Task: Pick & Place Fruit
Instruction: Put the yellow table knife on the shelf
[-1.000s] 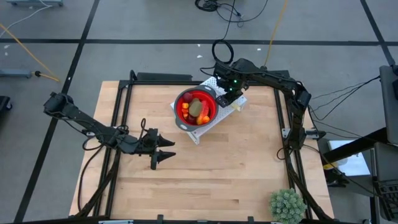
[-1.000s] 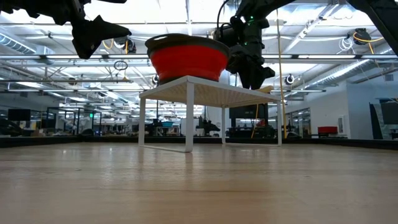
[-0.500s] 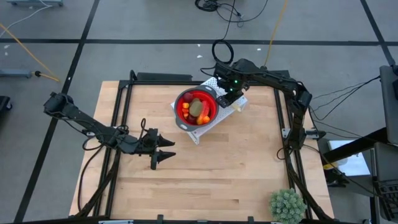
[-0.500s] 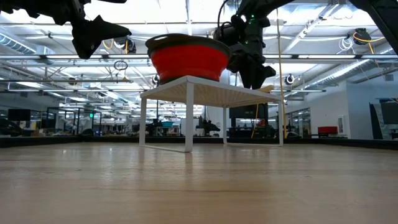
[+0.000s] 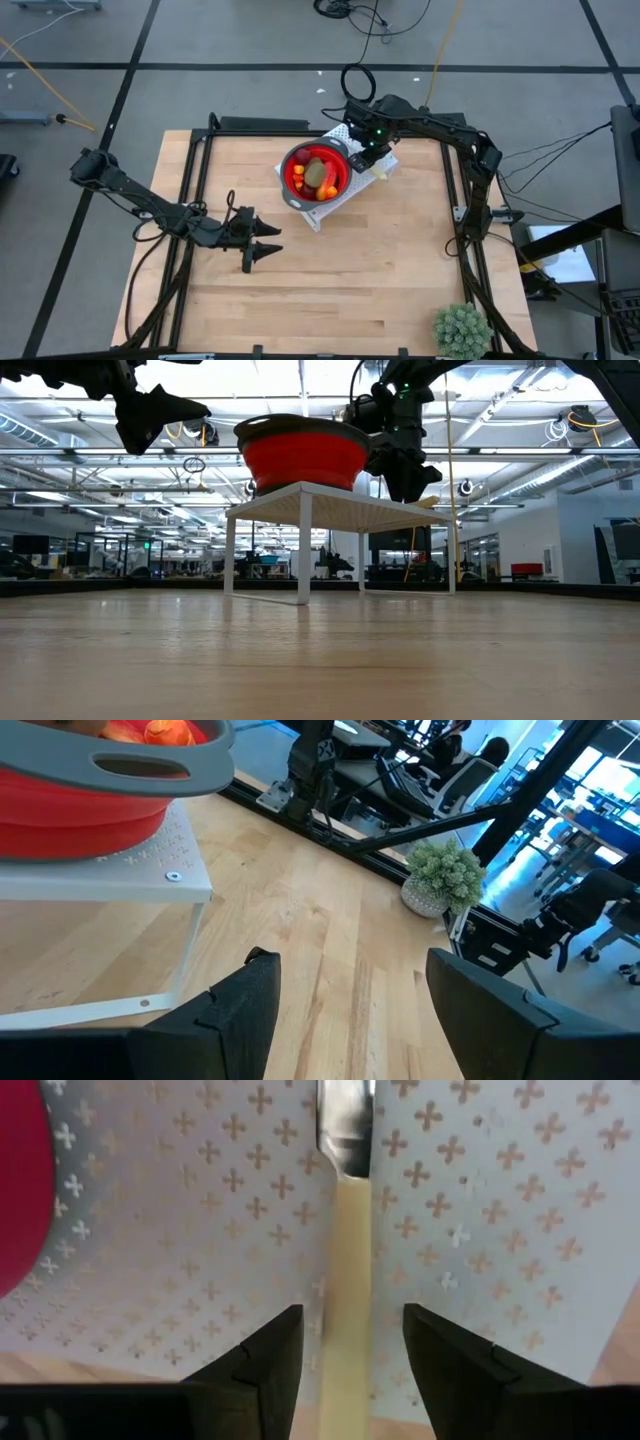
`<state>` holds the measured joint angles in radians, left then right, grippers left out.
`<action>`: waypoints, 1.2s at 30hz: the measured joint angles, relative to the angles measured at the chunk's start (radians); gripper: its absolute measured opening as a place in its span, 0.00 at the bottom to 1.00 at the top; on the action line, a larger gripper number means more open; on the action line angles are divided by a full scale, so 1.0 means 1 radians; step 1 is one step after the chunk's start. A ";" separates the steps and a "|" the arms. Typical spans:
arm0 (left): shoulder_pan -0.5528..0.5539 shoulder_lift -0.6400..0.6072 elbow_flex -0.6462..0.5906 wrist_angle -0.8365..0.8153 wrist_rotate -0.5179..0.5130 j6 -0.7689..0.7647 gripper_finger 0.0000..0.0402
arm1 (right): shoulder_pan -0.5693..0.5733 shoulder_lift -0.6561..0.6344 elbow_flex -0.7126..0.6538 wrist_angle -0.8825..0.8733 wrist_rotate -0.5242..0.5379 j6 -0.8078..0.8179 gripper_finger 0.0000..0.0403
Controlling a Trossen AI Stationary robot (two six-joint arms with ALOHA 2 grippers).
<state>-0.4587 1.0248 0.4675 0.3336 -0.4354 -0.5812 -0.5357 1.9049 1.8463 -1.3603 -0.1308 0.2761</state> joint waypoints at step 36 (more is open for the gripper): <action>0.000 0.000 0.000 0.000 0.001 -0.003 0.62 | -0.001 -0.002 0.004 -0.030 0.051 0.104 0.41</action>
<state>-0.4585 1.0248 0.4675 0.3336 -0.4343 -0.5846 -0.5369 1.9026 1.8500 -1.3898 -0.0795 0.3800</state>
